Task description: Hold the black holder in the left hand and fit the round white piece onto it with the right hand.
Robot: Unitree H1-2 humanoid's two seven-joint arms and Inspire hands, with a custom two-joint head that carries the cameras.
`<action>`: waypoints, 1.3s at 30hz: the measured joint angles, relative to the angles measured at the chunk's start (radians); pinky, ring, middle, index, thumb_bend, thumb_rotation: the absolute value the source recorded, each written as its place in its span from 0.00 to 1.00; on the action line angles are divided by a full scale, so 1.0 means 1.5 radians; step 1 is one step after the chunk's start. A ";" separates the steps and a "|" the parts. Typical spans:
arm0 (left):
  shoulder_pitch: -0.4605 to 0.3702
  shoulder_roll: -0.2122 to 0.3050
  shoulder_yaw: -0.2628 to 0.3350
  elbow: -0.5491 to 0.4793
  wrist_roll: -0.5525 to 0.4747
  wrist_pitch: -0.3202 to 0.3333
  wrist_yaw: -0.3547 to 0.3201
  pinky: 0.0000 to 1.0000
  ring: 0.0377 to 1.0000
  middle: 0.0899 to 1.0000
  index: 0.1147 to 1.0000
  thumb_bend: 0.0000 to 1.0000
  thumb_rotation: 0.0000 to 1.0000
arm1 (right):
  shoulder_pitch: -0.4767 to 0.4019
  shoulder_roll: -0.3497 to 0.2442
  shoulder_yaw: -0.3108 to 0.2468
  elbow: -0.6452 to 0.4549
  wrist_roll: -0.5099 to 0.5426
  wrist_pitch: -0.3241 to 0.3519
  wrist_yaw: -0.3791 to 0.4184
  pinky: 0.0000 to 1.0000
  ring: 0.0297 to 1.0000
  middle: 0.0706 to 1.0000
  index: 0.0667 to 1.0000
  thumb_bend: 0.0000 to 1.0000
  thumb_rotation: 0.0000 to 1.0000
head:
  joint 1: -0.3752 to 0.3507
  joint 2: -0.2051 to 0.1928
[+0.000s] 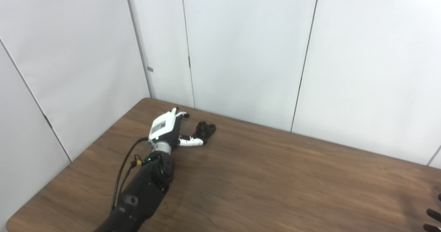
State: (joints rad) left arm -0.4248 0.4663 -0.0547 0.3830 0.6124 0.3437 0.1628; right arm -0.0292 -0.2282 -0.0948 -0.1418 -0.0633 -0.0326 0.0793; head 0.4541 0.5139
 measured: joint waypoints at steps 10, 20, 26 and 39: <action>-0.025 -0.010 -0.028 0.049 0.013 0.007 0.016 1.00 1.00 1.00 0.79 1.00 0.38 | 0.005 -0.002 0.000 -0.013 -0.003 0.005 0.001 0.66 0.81 0.95 0.89 0.65 0.10 | 0.001 0.006; -0.035 -0.038 -0.013 0.086 -0.017 0.002 0.053 1.00 1.00 1.00 0.76 1.00 0.37 | 0.009 -0.002 0.000 -0.018 -0.003 0.014 0.001 0.66 0.81 0.95 0.89 0.66 0.13 | -0.003 0.011; -0.035 -0.041 -0.015 0.102 -0.018 -0.001 0.074 1.00 1.00 1.00 0.75 1.00 0.39 | 0.011 -0.002 0.000 -0.019 -0.003 0.014 0.001 0.67 0.81 0.95 0.89 0.64 0.13 | -0.003 0.014; -0.039 -0.054 -0.005 0.139 -0.031 -0.002 0.125 1.00 1.00 1.00 0.73 0.96 0.36 | 0.017 -0.007 -0.001 -0.036 -0.003 0.018 0.002 0.65 0.80 0.94 0.88 0.61 0.11 | -0.007 0.024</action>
State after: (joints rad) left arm -0.4829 0.3857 -0.0622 0.5917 0.5657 0.3410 0.3499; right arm -0.0040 -0.2392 -0.0956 -0.1953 -0.0679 -0.0063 0.0817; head 0.4433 0.5491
